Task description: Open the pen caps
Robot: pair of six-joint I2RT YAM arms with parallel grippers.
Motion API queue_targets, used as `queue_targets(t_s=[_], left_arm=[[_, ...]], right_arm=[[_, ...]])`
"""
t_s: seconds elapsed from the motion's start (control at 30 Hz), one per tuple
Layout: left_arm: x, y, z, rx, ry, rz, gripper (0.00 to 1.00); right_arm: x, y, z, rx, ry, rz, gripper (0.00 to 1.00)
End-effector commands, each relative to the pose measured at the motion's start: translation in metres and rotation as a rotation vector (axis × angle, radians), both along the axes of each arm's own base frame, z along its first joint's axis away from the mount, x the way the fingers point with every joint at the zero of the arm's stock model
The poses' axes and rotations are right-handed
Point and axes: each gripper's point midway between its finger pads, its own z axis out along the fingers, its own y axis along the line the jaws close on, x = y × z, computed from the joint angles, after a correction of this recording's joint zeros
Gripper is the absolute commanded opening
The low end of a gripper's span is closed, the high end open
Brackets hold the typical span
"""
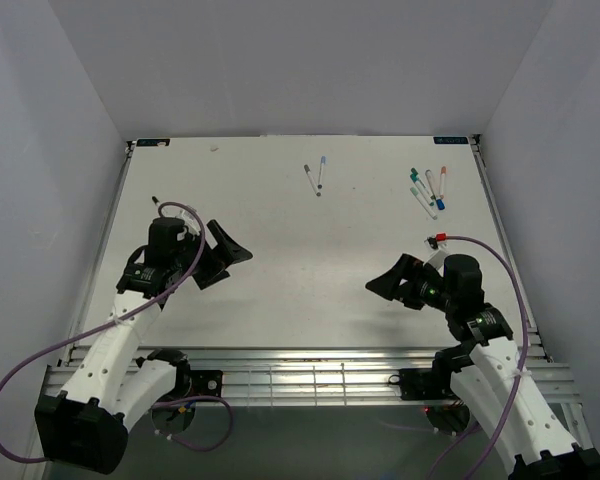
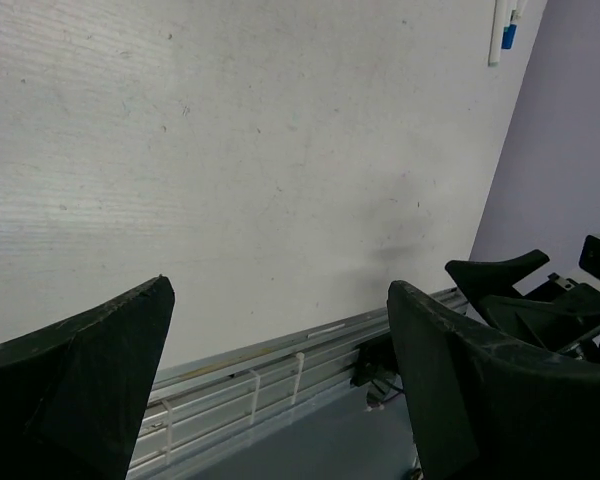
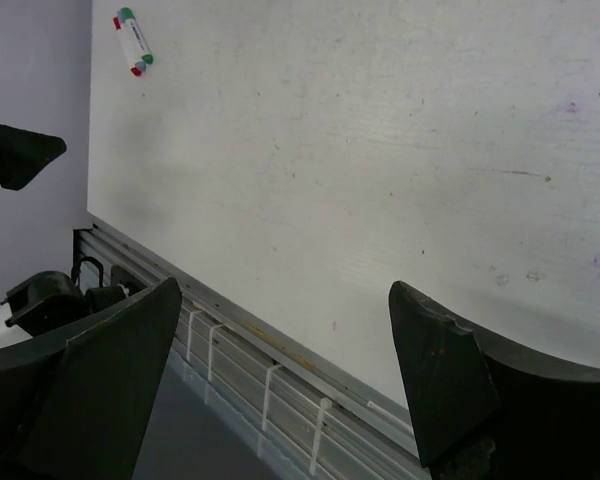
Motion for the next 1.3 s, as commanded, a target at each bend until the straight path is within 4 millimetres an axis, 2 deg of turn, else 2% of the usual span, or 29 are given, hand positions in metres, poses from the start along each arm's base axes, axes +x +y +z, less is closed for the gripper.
queue_targets(t_s=[0.0,0.07,0.13,0.3,0.37,0.53,0.67,0.7,0.77,0.93,1.1,1.17,1.2,1.27], left_arm=[[-0.002,0.002,0.022,-0.007,-0.101,-0.021,0.98],[0.002,0.007,0.027,0.018,-0.112,0.003,0.98],[0.004,0.01,0.023,0.048,-0.08,0.01,0.98],[0.012,0.018,0.015,0.11,-0.017,0.023,0.98],[0.015,0.015,0.016,0.103,-0.013,0.013,0.98],[0.025,0.015,0.028,0.106,-0.044,0.014,0.98],[0.037,0.014,0.035,0.115,-0.047,0.02,0.98],[0.04,0.013,0.038,0.108,-0.051,0.016,0.98],[0.047,0.009,0.045,0.093,-0.066,0.004,0.98],[0.06,-0.008,0.045,0.028,-0.064,-0.058,0.98],[0.055,-0.049,0.06,-0.235,-0.127,-0.222,0.96],[0.059,-0.056,0.058,-0.254,-0.122,-0.232,0.94],[0.063,-0.06,0.064,-0.243,-0.126,-0.235,0.92],[0.072,-0.062,0.047,-0.165,-0.057,-0.216,0.91]], right_arm=[[-0.005,0.001,0.002,-0.037,0.03,0.051,0.9],[-0.003,-0.003,-0.001,-0.092,0.032,0.062,0.9],[-0.004,-0.011,-0.016,-0.162,0.1,0.051,0.9],[-0.004,-0.017,-0.025,-0.224,0.154,0.061,0.9],[-0.002,-0.022,-0.026,-0.249,0.16,0.035,0.9],[0.011,-0.024,-0.011,-0.289,0.135,0.036,0.9],[0.017,-0.025,-0.013,-0.333,0.196,0.065,0.9],[0.02,-0.024,-0.008,-0.34,0.175,0.085,0.9],[0.023,-0.023,-0.01,-0.351,0.185,0.099,0.9],[0.032,-0.024,-0.012,-0.379,0.176,0.108,0.9],[0.031,-0.004,-0.017,-0.301,0.188,0.222,0.9],[0.029,0.0,-0.02,-0.288,0.207,0.229,0.9],[0.029,0.001,-0.02,-0.284,0.205,0.226,0.9],[0.029,0.003,-0.02,-0.278,0.188,0.225,0.9]])
